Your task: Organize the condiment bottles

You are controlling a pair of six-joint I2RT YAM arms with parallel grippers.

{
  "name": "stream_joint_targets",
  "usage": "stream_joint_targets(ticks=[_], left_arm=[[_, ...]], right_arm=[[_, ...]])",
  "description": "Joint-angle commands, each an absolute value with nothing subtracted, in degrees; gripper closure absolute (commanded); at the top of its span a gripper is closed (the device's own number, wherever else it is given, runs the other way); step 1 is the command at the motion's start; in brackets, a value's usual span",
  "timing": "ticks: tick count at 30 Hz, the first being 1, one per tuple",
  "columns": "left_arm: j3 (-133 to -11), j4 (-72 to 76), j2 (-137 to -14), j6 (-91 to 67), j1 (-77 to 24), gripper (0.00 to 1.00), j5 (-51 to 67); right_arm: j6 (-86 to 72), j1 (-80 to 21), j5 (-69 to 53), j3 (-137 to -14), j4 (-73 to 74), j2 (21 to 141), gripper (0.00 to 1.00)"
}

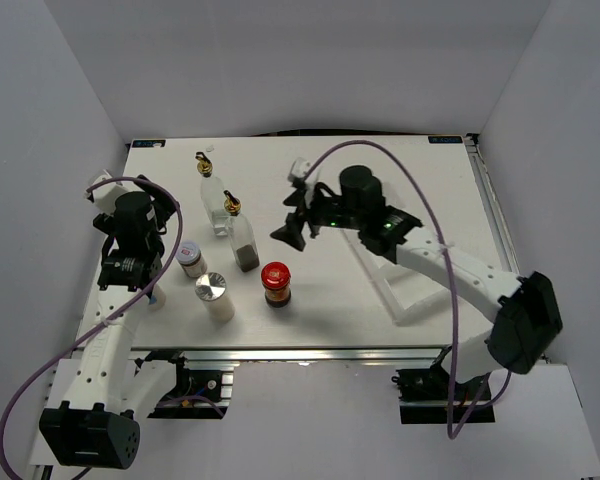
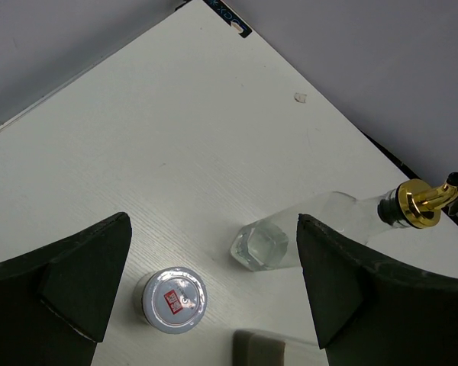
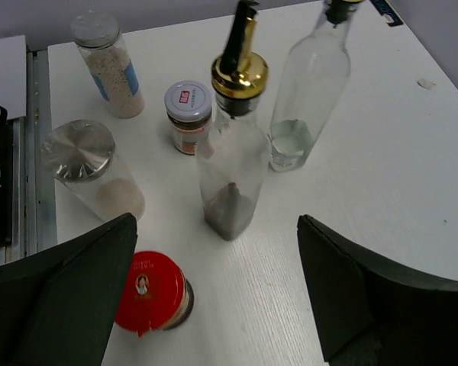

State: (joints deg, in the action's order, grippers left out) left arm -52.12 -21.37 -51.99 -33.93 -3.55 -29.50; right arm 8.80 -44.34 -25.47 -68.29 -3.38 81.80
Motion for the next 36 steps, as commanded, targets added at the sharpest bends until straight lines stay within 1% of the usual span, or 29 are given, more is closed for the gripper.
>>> stream_joint_targets(ticks=[1, 3, 7, 14, 17, 19, 23, 24, 25, 26, 27, 31, 34, 36], left_arm=[[-51.5, -20.0, -51.9, -33.3, -3.4, 0.02, -28.5], [-51.2, -19.7, -51.8, -33.3, -3.3, 0.02, -28.0], [-51.0, -19.3, -51.8, -33.4, -3.4, 0.02, -27.8], [-50.6, -18.8, -51.9, -33.6, -3.3, 0.02, -27.4], [-50.5, -18.8, -51.7, -33.7, -3.3, 0.02, -27.6], [-50.3, -18.8, -51.6, -33.7, -3.4, 0.02, -27.9], [-50.4, -19.2, -51.7, -33.7, -3.4, 0.02, -29.0], [-50.4, -19.2, -51.6, -33.8, -3.3, 0.02, -29.2], [-50.4, -19.2, -51.5, -33.8, -3.3, 0.02, -29.3], [-50.4, -19.2, -51.3, -33.9, -3.4, 0.02, -29.4], [-50.2, -19.0, -51.3, -33.8, -3.3, 0.02, -29.4], [-50.3, -18.9, -51.2, -33.7, -3.4, 0.02, -28.9], [-50.3, -18.8, -51.0, -33.6, -3.3, 0.02, -28.7], [-50.2, -18.7, -50.9, -33.2, -3.3, 0.02, -28.0]], right_arm=[[13.0, -49.0, -21.0, -73.6, -9.2, 86.6, 0.11], [11.5, -50.9, -20.3, -77.1, -11.1, 91.6, 0.11], [9.1, -53.0, -13.9, -81.8, -16.2, 98.7, 0.11], [3.1, -53.7, -12.2, -86.0, -24.2, 105.4, 0.12], [1.7, -53.8, -11.8, -86.7, -26.8, 107.3, 0.21], [1.1, -53.8, -12.3, -86.9, -27.6, 108.2, 0.36], [1.1, -54.1, -11.7, -88.7, -26.1, 109.2, 0.56], [1.6, -54.1, -11.5, -88.9, -25.1, 109.2, 0.75], [2.0, -54.1, -11.6, -89.2, -24.8, 109.1, 0.86], [2.4, -54.1, -11.7, -89.5, -24.4, 108.7, 0.95], [3.1, -54.0, -11.6, -89.7, -24.1, 108.2, 1.00], [5.8, -53.5, -7.4, -88.3, -24.9, 103.0, 1.00], [7.4, -51.8, -6.2, -87.7, -24.5, 98.6, 1.00], [7.5, -48.9, -6.7, -87.8, -23.7, 96.4, 1.00]])
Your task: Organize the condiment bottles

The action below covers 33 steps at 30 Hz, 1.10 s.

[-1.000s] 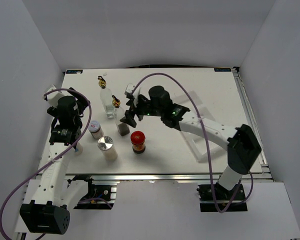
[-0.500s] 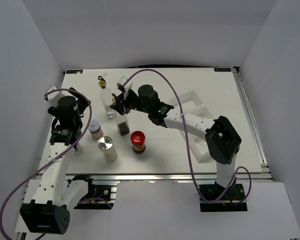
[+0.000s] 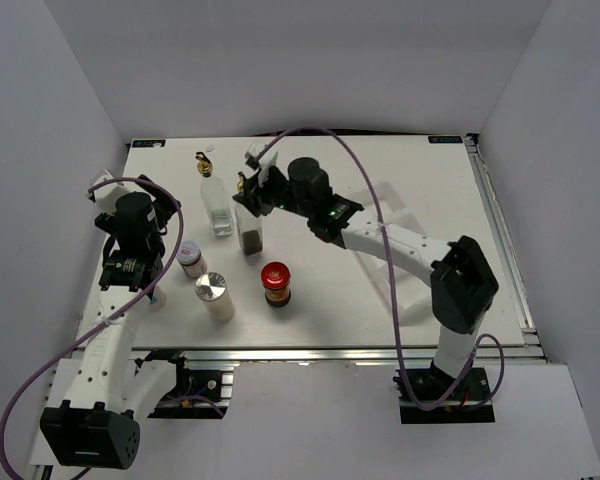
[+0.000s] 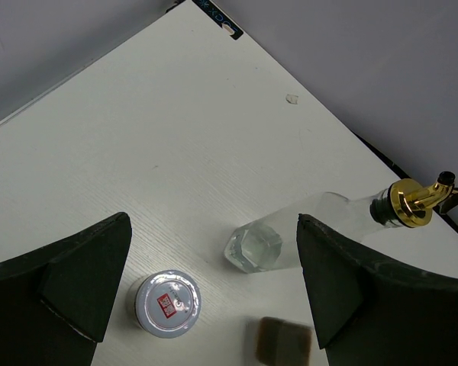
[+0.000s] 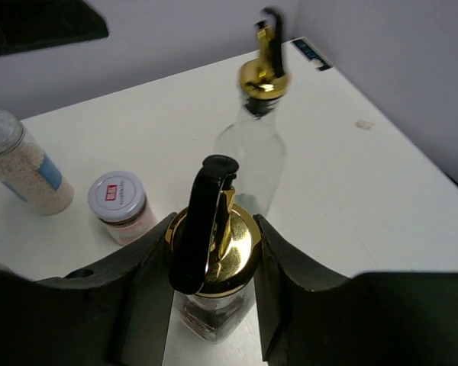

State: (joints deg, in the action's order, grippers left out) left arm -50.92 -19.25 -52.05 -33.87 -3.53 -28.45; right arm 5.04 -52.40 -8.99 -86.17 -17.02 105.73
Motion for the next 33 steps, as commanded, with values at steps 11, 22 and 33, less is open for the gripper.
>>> stream_joint_targets(ticks=[11, 22, 33], left_arm=[[-49.5, -17.0, -51.6, -31.9, -3.4, 0.02, -26.8], [-49.8, -16.7, -53.4, -30.9, -3.4, 0.02, -27.6], [-49.7, -16.9, -53.0, -30.8, -3.4, 0.02, -27.7]], right_arm=[[6.7, -27.3, -15.6, -86.0, -13.5, 83.5, 1.00], [7.2, -13.1, -24.5, -88.5, -9.0, 85.4, 1.00], [10.5, -12.1, -22.9, -86.5, -12.2, 89.8, 1.00]])
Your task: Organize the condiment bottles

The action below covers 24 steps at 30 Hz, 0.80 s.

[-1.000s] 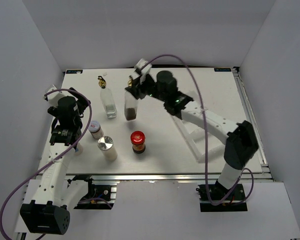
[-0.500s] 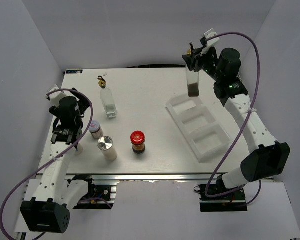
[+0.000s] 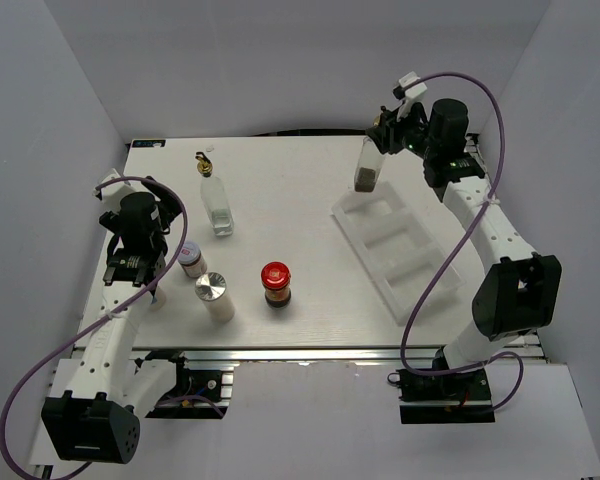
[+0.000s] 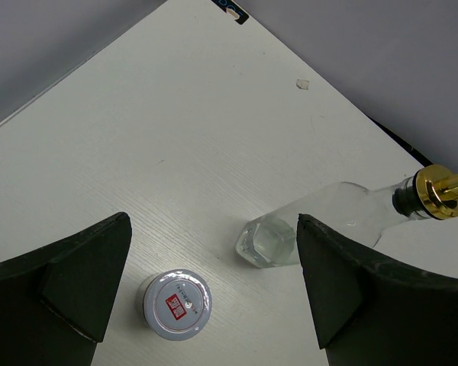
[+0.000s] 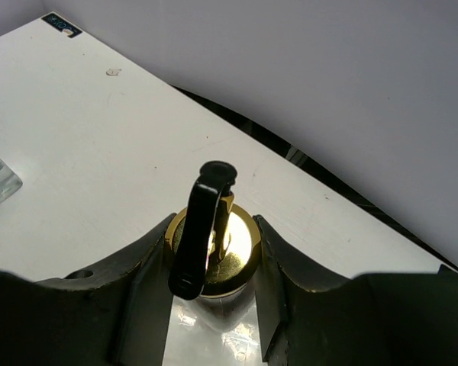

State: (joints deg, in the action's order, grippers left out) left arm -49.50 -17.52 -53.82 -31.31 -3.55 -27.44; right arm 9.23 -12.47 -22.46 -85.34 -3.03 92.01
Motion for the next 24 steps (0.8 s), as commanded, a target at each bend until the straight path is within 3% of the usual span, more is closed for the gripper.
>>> stream_joint_targets(ticks=[1, 12, 24], left_arm=[[-49.8, -17.0, -53.0, -30.8, -3.3, 0.02, -27.8], [-49.7, -16.9, -52.9, -30.9, -3.4, 0.02, -27.7], [-49.6, -16.3, -52.7, -30.3, -3.3, 0.02, -27.2]], right_arm=[[10.5, -12.0, -22.8, -85.7, -12.6, 89.9, 1.00], [9.1, -9.5, -27.9, -84.7, -13.7, 90.4, 1.00], [15.6, -5.3, -45.9, -84.9, -8.9, 90.4, 1.00]])
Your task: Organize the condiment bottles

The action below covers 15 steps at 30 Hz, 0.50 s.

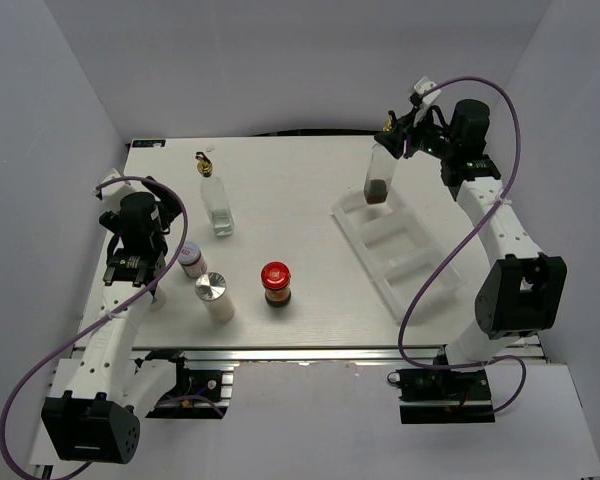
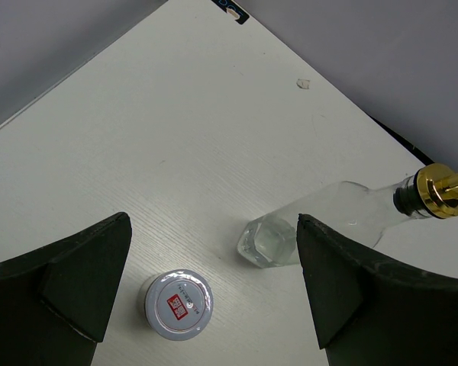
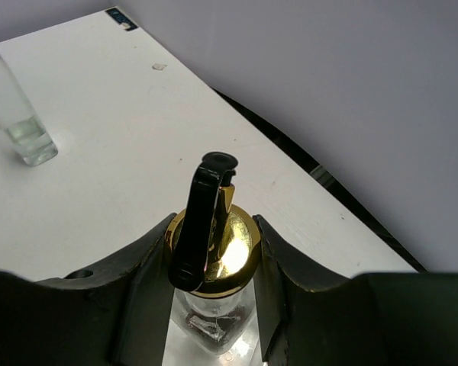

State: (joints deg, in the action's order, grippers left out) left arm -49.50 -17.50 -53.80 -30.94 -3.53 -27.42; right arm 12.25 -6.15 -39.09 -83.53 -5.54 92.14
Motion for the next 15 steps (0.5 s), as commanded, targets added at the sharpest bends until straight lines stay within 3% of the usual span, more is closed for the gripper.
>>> stream_joint_targets(ticks=[1, 15], left_arm=[[-49.5, -16.3, -52.7, -30.3, -3.4, 0.02, -27.1], [-49.8, -15.3, -53.3, -29.8, -3.3, 0.02, -26.0]], right_arm=[[15.9, -5.0, -46.6, -84.3, -8.9, 90.4, 1.00], [22.6, -2.6, -54.5, -82.2, -5.3, 89.3, 1.00]])
